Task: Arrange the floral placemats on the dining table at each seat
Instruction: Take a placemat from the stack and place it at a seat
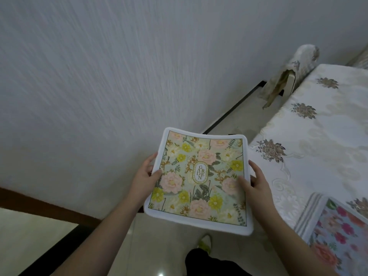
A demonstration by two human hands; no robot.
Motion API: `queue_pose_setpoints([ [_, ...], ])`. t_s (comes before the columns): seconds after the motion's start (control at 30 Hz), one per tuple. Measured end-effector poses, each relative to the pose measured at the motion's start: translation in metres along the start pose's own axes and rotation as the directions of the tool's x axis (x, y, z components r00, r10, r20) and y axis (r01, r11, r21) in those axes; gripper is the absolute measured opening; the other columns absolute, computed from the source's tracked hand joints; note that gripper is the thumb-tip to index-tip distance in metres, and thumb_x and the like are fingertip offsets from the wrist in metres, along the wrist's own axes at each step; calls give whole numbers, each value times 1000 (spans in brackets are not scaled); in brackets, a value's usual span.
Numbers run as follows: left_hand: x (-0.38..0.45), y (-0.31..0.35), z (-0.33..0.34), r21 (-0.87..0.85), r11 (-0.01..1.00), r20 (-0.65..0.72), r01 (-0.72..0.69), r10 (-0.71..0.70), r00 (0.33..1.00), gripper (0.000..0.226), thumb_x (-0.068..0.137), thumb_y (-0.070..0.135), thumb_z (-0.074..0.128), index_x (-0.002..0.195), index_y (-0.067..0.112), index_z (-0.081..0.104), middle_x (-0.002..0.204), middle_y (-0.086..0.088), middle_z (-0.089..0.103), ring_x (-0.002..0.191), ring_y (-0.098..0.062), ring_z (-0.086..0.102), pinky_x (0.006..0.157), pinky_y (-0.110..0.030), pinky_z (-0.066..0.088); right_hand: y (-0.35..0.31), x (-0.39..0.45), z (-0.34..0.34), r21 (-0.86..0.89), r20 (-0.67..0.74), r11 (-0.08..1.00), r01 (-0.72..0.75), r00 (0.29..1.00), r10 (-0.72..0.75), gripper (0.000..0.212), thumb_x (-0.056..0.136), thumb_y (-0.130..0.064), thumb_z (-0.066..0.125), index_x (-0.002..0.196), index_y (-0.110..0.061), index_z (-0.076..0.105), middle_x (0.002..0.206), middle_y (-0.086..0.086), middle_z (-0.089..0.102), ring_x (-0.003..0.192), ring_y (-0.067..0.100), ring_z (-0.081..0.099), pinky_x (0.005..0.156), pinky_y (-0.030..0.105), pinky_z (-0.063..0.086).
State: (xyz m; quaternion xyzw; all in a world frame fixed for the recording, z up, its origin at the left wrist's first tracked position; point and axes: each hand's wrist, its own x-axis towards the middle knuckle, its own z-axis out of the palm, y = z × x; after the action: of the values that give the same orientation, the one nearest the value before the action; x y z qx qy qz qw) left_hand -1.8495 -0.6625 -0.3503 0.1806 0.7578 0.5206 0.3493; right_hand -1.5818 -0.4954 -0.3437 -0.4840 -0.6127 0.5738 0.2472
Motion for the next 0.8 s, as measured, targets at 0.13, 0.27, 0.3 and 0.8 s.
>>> queue_pose_setpoints([
  [0.13,42,30,11,14,1000,-4,-7,7,1000,58,98,10,60,145,40,45,113,3,73,86,-20,76,67,-49,63,-15,44,1,38,-16,999,-7,1000,8,52,98,-21,58,142,-40,39,108,-3,73,83,15,74,70,42,62],
  [0.27,76,55,21,7,999,-5,-35,36,999,58,98,8,60,144,39,46,109,3,75,86,-19,76,67,-46,63,-29,83,-1,81,-28,996,-23,999,25,51,99,-19,57,141,-42,40,106,-3,74,84,18,74,69,45,62],
  [0.3,84,59,23,13,999,-7,-44,44,999,57,98,8,60,145,38,46,109,3,75,86,-18,76,67,-46,63,-32,92,-2,67,-30,998,-18,999,20,52,99,-19,57,142,-42,40,105,-3,74,83,17,74,68,43,62],
  [0.8,218,92,30,39,997,116,-66,61,991,57,97,10,62,138,47,45,106,5,75,85,-17,76,72,-52,62,-64,183,28,-6,-173,1000,30,984,-30,49,96,-15,57,137,-39,46,114,-8,70,87,11,73,73,41,62],
])
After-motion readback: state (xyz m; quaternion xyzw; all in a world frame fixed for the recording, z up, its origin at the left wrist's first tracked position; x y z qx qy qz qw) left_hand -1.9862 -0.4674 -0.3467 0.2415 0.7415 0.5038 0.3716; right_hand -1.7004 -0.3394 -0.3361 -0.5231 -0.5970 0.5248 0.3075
